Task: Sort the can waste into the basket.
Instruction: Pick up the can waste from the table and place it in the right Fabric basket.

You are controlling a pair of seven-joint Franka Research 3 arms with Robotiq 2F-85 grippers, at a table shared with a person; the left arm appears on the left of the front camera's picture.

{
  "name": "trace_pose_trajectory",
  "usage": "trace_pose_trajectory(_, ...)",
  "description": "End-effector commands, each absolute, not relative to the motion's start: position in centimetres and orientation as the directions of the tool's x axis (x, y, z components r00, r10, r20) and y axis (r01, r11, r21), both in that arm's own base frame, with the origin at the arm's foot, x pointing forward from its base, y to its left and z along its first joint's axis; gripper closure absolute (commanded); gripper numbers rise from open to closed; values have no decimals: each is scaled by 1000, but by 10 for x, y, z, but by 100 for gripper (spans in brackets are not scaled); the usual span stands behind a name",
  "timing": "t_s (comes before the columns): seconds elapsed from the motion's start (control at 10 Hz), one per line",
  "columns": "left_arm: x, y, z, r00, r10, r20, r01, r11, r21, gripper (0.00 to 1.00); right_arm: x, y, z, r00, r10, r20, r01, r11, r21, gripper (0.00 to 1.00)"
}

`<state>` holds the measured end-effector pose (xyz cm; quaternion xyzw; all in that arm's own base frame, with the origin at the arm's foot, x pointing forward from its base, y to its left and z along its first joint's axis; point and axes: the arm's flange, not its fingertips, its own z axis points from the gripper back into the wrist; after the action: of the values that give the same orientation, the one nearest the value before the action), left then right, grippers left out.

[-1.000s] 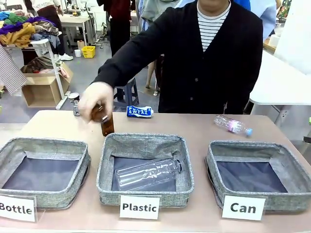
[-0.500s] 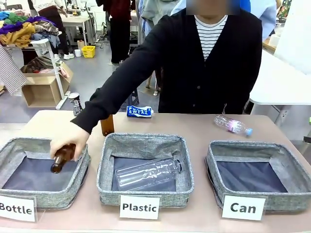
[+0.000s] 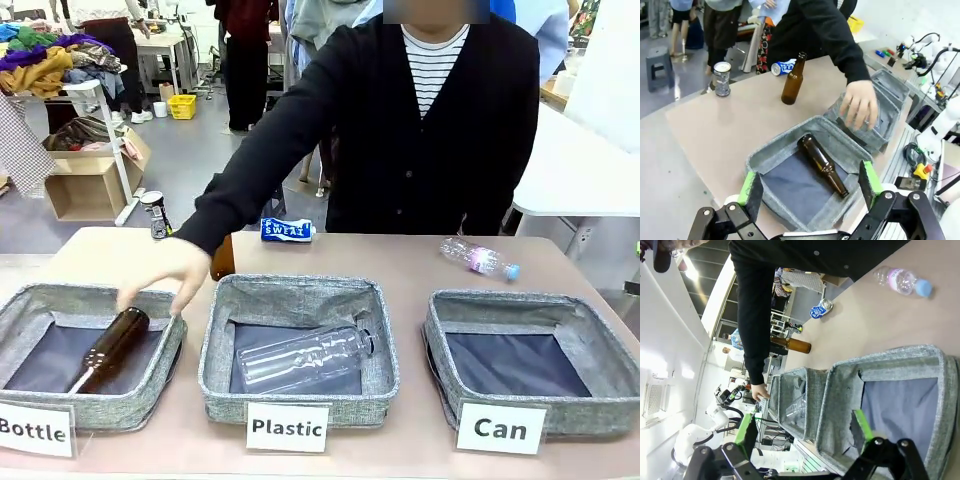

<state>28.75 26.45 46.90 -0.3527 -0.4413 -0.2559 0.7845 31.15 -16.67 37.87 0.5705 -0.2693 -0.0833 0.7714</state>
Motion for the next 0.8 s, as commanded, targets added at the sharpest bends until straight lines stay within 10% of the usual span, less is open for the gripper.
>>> trace_pose_trajectory(0.0,296,253,487,478,-139,867,713,639,-290,0,314,-167,380,829,-438,347,-207,336,919,0)
trace_pose_trajectory(0.7,383,5,632,207,-714,669,879,435,193,0,314,-167,380,829,-438,347,-207,336,919,0)
